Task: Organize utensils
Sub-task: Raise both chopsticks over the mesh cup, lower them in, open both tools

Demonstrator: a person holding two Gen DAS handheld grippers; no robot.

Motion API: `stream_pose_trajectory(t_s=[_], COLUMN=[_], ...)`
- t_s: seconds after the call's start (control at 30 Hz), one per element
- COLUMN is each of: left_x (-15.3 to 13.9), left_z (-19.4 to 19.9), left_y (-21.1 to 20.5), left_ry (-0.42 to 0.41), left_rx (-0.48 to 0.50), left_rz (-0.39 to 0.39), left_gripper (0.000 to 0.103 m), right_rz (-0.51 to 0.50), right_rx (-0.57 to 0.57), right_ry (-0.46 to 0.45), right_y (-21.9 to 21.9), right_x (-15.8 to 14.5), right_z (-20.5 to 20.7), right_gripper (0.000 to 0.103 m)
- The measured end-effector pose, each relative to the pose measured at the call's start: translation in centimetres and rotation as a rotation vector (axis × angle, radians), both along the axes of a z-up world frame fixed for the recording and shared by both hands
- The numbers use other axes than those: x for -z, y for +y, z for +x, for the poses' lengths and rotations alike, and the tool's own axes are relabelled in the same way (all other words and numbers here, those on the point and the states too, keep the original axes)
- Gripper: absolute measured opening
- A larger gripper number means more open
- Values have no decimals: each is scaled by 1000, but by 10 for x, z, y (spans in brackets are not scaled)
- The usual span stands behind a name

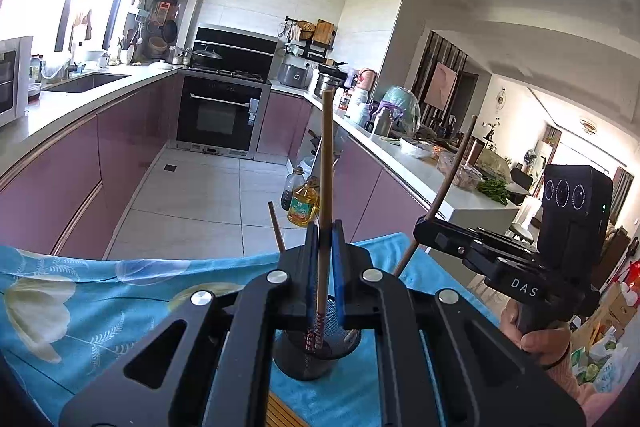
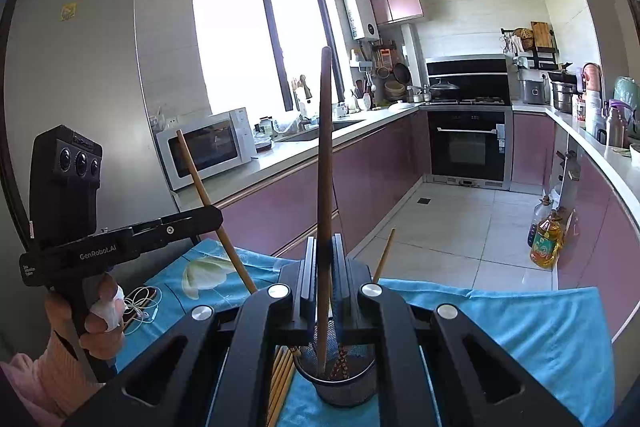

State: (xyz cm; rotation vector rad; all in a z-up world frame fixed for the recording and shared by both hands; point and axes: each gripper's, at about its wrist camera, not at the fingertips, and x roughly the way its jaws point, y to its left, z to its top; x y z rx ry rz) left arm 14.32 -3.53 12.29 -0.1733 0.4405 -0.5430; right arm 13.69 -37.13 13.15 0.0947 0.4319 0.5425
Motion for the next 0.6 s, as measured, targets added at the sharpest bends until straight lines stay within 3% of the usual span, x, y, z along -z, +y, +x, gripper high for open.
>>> stream_pose_trajectory(t_s=[0.27,0.6], left_x=[19,65], left_z=[13,47], left_y=[-23,-47], left_ry=[49,194], left_rx=[-7,36], left_rz=[77,188], left_gripper=[7,7], right_rz=[-38,-81], right_rx=[-4,-10], right_ry=[88,284], right_y=[9,11], right_x=[26,69], right_z=[15,43], right_gripper=[6,6])
